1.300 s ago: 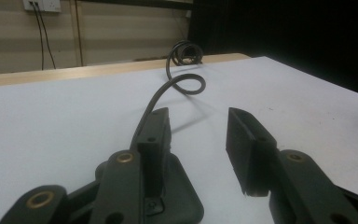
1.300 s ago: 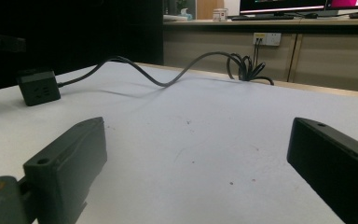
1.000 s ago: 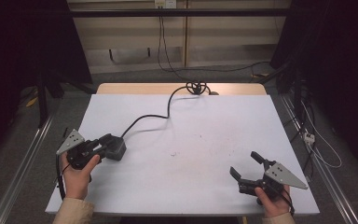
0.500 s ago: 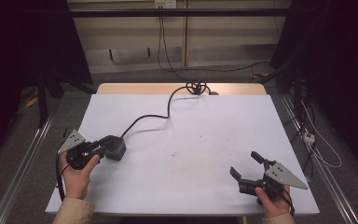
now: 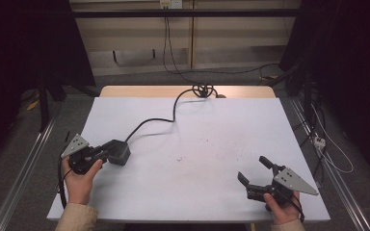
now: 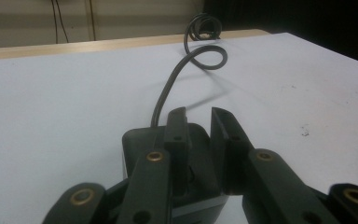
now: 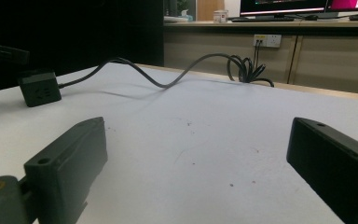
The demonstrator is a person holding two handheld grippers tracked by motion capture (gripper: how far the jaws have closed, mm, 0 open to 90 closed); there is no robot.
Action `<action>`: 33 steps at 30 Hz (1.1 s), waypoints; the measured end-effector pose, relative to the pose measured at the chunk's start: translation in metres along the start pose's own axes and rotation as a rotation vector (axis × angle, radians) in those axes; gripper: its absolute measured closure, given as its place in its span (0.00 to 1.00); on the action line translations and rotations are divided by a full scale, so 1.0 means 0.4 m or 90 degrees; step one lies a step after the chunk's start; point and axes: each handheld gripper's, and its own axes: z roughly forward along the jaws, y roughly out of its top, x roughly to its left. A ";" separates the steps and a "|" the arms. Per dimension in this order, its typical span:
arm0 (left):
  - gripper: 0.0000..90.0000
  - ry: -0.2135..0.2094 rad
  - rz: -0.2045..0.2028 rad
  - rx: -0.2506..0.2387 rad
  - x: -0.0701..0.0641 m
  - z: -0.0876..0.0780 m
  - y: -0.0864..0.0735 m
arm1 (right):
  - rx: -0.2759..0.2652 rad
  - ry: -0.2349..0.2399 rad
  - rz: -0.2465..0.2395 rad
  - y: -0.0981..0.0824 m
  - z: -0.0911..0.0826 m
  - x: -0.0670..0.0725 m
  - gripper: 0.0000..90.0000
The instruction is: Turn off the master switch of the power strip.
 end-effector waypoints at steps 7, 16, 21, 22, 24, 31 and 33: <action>0.88 0.008 0.005 0.004 -0.001 0.000 -0.001 | 0.000 0.000 0.000 0.000 0.000 0.000 0.05; 0.96 0.009 0.012 0.012 0.000 -0.001 -0.002 | -0.001 0.001 0.000 0.000 0.000 0.000 0.05; 0.96 0.009 0.010 0.013 -0.001 0.000 -0.002 | -0.001 0.000 0.000 0.001 0.000 0.000 0.05; 0.96 0.010 0.010 0.013 -0.001 0.000 -0.002 | -0.001 0.000 0.000 0.001 -0.001 -0.001 0.05; 0.97 0.010 0.010 0.014 -0.001 0.000 -0.003 | -0.001 0.000 0.000 0.001 -0.001 -0.001 0.05; 1.00 0.014 0.009 0.028 -0.001 0.003 -0.004 | -0.002 -0.001 0.000 0.001 -0.002 -0.002 0.05; 1.00 0.015 0.007 0.032 -0.001 0.003 -0.004 | -0.002 -0.001 0.001 0.001 -0.001 -0.002 0.05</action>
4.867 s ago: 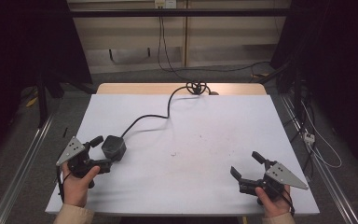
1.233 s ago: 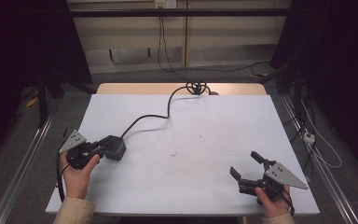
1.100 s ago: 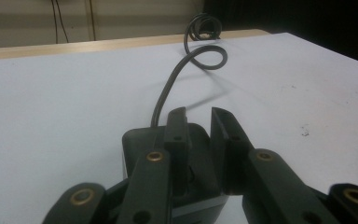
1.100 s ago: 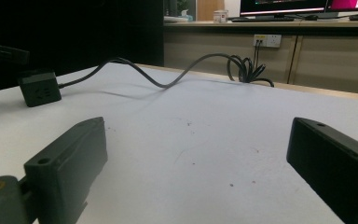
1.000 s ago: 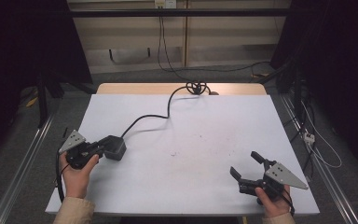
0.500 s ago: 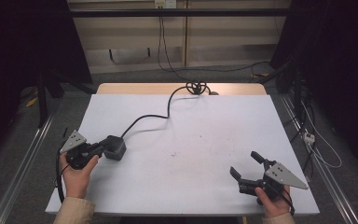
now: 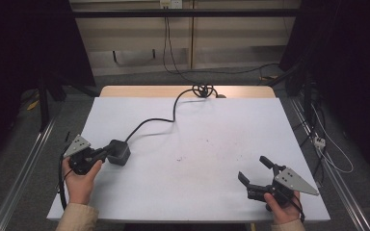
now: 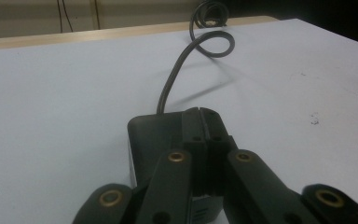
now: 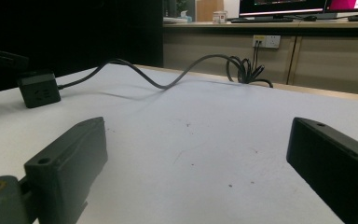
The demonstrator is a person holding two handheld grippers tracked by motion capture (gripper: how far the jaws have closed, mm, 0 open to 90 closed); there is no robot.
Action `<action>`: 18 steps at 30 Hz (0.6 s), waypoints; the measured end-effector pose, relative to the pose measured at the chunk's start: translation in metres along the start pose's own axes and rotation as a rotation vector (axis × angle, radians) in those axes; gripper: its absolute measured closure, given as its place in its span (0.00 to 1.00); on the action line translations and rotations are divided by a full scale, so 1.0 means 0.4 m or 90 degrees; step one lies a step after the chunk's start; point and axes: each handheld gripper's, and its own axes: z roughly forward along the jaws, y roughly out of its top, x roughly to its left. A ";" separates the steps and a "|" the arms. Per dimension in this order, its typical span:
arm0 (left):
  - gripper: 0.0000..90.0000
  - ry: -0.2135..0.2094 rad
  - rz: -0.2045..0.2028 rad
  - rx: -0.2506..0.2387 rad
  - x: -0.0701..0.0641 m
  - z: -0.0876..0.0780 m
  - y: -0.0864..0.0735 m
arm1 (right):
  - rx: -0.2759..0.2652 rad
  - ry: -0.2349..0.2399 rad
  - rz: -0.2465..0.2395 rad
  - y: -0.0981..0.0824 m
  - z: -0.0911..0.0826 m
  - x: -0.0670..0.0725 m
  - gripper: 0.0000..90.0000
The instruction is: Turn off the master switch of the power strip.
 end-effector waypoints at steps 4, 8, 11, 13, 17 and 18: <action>1.00 0.004 -0.008 0.003 0.002 0.001 -0.002 | 0.000 0.001 0.001 0.000 0.000 0.000 0.05; 1.00 0.004 -0.003 0.009 0.003 0.001 -0.003 | 0.001 0.001 0.000 0.000 0.001 0.001 0.05; 1.00 0.004 -0.005 0.009 0.004 0.002 -0.004 | 0.002 0.002 0.000 0.000 0.002 0.001 0.05; 1.00 0.007 -0.008 0.009 0.004 0.002 -0.004 | 0.002 0.002 -0.001 0.000 0.002 0.001 0.05; 1.00 0.009 -0.010 0.010 0.007 0.001 -0.006 | 0.001 0.002 0.000 -0.001 0.002 0.001 0.05; 1.00 0.009 -0.009 0.011 0.007 0.001 -0.006 | 0.002 0.001 -0.001 0.000 0.002 0.001 0.05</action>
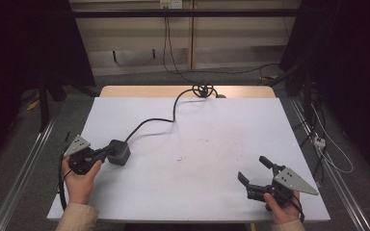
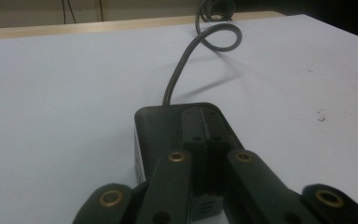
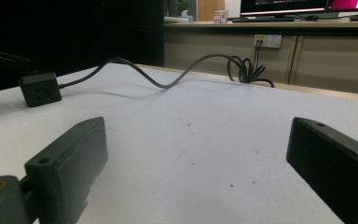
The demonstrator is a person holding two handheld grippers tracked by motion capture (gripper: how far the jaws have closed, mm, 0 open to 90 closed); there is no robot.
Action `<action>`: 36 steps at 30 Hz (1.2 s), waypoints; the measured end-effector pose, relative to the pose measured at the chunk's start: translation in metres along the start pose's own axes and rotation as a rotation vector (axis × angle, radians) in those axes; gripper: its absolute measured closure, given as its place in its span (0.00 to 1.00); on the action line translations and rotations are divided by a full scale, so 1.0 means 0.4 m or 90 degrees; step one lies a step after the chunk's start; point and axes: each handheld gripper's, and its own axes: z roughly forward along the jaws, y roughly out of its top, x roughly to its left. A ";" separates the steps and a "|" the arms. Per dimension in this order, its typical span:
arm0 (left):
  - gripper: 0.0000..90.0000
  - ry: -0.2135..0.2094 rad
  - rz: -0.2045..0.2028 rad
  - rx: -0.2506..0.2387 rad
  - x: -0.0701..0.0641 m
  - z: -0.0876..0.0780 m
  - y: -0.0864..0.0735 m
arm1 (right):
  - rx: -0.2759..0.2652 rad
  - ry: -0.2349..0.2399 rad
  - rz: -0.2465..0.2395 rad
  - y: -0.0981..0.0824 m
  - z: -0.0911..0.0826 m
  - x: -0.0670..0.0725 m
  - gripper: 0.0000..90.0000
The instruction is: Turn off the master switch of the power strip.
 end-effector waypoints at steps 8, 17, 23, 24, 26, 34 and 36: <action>1.00 0.004 -0.002 0.003 0.001 0.001 -0.002 | 0.000 0.001 -0.001 0.000 0.000 0.000 0.05; 1.00 0.007 -0.001 0.005 0.000 0.002 -0.002 | 0.000 0.001 -0.001 0.000 0.000 0.000 0.05; 1.00 0.012 0.003 0.010 -0.002 0.001 -0.001 | -0.001 0.001 -0.001 0.001 -0.001 0.001 0.05; 1.00 0.012 0.002 0.010 -0.002 0.001 -0.001 | -0.001 0.001 -0.001 0.001 -0.001 0.001 0.05; 1.00 0.014 0.003 0.010 -0.004 0.001 -0.002 | -0.001 0.000 -0.001 0.001 -0.001 0.001 0.05; 1.00 0.022 0.008 0.012 -0.009 0.003 -0.002 | -0.001 -0.001 0.000 0.001 -0.003 0.001 0.05; 1.00 0.024 0.010 0.014 -0.010 0.002 -0.002 | -0.001 0.000 0.000 0.001 -0.003 0.002 0.05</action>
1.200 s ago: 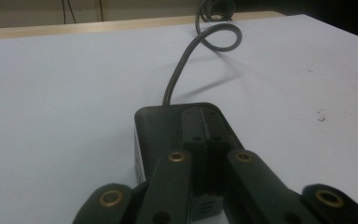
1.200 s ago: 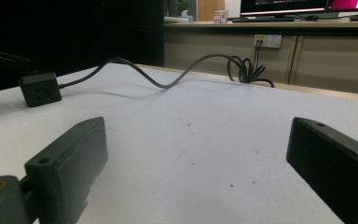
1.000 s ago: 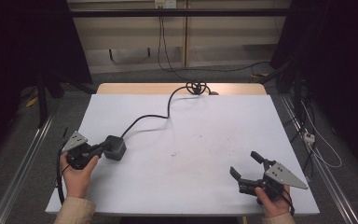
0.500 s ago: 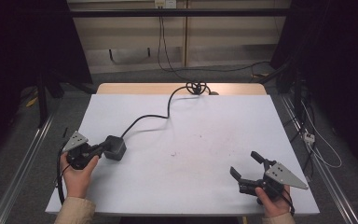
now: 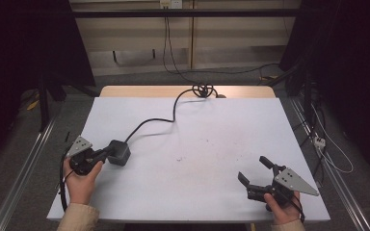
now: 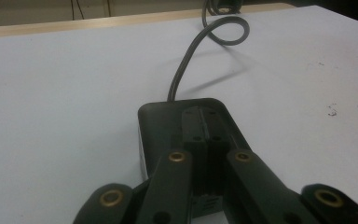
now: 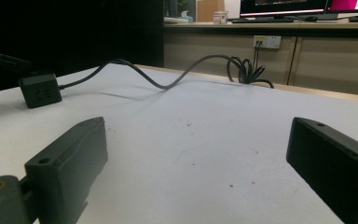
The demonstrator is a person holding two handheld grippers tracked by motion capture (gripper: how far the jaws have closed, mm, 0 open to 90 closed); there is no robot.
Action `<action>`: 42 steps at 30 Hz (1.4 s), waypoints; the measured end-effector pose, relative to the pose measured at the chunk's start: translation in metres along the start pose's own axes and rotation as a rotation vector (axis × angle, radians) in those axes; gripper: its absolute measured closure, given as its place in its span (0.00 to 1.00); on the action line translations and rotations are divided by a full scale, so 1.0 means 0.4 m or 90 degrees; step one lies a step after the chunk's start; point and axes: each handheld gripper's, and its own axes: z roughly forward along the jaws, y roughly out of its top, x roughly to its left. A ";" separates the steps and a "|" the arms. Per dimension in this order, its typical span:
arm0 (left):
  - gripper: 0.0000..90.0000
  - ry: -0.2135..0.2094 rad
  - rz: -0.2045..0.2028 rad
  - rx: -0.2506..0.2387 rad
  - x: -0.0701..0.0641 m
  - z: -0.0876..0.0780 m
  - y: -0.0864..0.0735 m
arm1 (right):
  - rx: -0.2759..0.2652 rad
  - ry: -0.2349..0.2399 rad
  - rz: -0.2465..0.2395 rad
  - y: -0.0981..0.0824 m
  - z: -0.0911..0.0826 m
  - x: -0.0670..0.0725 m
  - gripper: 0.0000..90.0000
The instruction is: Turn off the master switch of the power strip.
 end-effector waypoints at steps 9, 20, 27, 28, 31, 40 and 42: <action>1.00 0.008 0.005 0.003 -0.004 0.000 0.000 | -0.001 0.000 0.000 0.001 0.000 0.000 0.05; 1.00 0.013 -0.010 0.001 -0.007 0.001 -0.001 | -0.002 -0.001 0.000 0.001 -0.001 0.000 0.05; 1.00 0.019 -0.011 0.001 -0.010 0.001 -0.003 | -0.003 -0.001 -0.001 0.001 -0.001 0.001 0.05; 1.00 0.019 -0.014 0.003 -0.009 0.001 -0.003 | -0.003 -0.001 -0.001 0.001 -0.001 0.001 0.05; 1.00 0.023 -0.014 0.004 -0.012 0.001 -0.002 | -0.004 -0.001 -0.002 0.001 -0.002 0.000 0.05; 1.00 0.036 0.000 0.009 -0.021 0.002 0.000 | -0.005 0.000 -0.003 0.002 -0.002 0.001 0.05; 1.00 0.037 -0.003 0.008 -0.021 0.002 0.000 | -0.006 -0.001 -0.001 0.002 -0.003 0.001 0.05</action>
